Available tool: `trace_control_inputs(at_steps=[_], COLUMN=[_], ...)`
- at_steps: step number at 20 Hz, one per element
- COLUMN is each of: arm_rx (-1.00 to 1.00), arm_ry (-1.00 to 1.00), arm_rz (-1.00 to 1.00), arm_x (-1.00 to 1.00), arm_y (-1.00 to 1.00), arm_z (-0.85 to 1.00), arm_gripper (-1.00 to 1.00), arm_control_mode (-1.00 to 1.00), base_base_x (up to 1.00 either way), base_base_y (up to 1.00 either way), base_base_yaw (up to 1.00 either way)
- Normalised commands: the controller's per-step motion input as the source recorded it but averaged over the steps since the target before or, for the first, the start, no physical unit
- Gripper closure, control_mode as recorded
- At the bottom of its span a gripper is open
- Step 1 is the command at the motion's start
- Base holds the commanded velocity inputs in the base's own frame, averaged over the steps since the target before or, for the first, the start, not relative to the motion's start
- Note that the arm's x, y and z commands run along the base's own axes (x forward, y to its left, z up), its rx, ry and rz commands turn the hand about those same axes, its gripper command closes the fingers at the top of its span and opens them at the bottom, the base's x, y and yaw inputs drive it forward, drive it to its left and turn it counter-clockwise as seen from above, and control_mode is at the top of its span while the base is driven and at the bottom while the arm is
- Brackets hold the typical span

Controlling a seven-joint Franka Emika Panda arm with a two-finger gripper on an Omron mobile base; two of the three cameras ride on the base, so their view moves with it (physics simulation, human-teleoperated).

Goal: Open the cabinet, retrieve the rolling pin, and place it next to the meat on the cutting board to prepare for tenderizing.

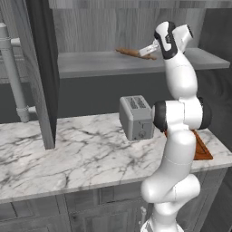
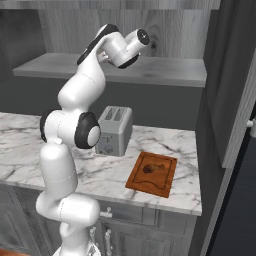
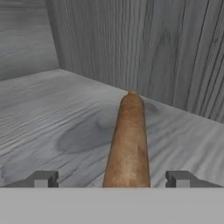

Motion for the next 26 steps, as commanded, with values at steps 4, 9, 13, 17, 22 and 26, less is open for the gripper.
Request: trace_control_inputs(at_steps=[4, 9, 13, 17, 22, 26], arm_rx=[0.0, 0.0, 0.0, 0.02, 0.05, 0.07], arm_ry=[0.0, 0.01, -0.07, -0.18, -0.23, -0.16], arm_rz=[0.04, 0.01, 0.0, 0.0, 0.0, 0.0], arm_x=[0.01, 0.02, -0.26, -0.76, -0.98, -1.0], arm_y=[0.16, 0.04, -0.03, -0.11, -0.1, -0.08], arm_z=[-0.2, -0.18, -0.02, 0.0, 0.0, 0.05], arm_gripper=[1.0, 1.0, 1.0, 1.0, 1.0, 1.0], arm_control_mode=[-1.0, -1.0, -1.0, -1.0, -1.0, -1.0], base_base_x=[0.0, 0.0, 0.0, 0.0, 0.0, 0.0], base_base_y=[0.0, 0.0, 0.0, 0.0, 0.0, 0.0], base_base_yaw=[0.0, 0.0, 0.0, 0.0, 0.0, 0.0])
